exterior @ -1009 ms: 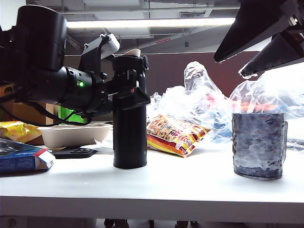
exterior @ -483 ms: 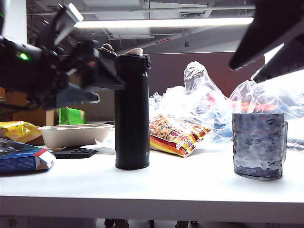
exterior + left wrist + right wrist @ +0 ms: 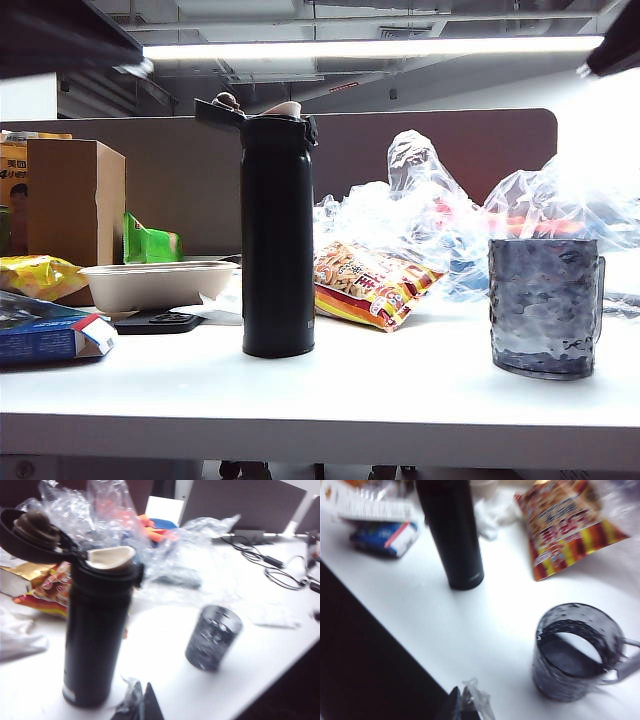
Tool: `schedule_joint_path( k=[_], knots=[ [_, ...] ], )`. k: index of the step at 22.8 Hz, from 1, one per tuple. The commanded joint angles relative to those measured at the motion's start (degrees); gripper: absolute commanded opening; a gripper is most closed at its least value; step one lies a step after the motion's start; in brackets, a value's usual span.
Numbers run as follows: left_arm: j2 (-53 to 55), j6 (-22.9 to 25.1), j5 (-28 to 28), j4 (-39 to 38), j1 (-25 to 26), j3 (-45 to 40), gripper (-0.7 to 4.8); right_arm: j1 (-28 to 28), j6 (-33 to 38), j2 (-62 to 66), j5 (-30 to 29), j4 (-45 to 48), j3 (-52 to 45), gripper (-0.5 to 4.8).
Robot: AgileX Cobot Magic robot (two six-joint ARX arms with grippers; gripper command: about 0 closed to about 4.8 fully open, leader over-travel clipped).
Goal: Pick up the black thermos, pour some water into the cup, then place the black thermos back on the table.
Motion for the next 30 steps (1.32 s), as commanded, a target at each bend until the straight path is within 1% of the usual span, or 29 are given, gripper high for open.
schedule_joint_path(
  k=[1,3,6,10,12,16,17,22,25,30],
  knots=[
    [-11.04,0.76,-1.62,-11.52,-0.26,-0.46,-0.06,0.09,4.59,-9.14,4.61,5.20,-4.46,-0.08],
    [-16.13,0.70,-2.91,-15.12,-0.26,-0.76,-0.06,0.09,5.79,-12.70,4.52,7.43,-6.99,-0.08],
    [-22.01,0.26,-4.31,-20.61,-0.24,-1.55,-0.06,0.09,6.36,-16.22,4.59,8.33,-10.32,-0.08],
    [-27.78,-0.07,-6.38,-24.94,-0.24,-3.28,-0.06,0.09,6.34,-19.39,4.66,11.74,-14.93,-0.08],
    [-29.79,-1.33,-6.47,-24.79,-0.24,-4.81,-0.06,0.07,6.32,-20.68,5.05,13.62,-17.03,-0.08],
    [-31.26,-1.64,-6.45,-24.74,-0.24,-8.90,-0.06,0.09,5.07,-22.43,6.36,18.56,-22.45,-0.08],
    [-31.26,-1.62,-6.51,-24.06,-0.26,-10.95,-0.06,0.07,4.52,-22.88,7.43,20.15,-24.96,-0.08],
    [-31.26,-1.64,-7.91,-19.28,-0.24,-16.02,-0.06,0.09,4.61,-23.34,7.30,23.58,-30.18,-0.08],
    [-31.26,-1.62,-7.96,-16.20,-0.24,-18.01,-0.06,0.04,4.63,-23.37,7.34,25.18,-32.33,-0.08],
    [-31.26,-1.31,-9.73,-16.92,-0.22,-17.99,-0.06,0.04,7.32,-23.69,7.10,25.35,-34.69,-0.07]
  ],
)
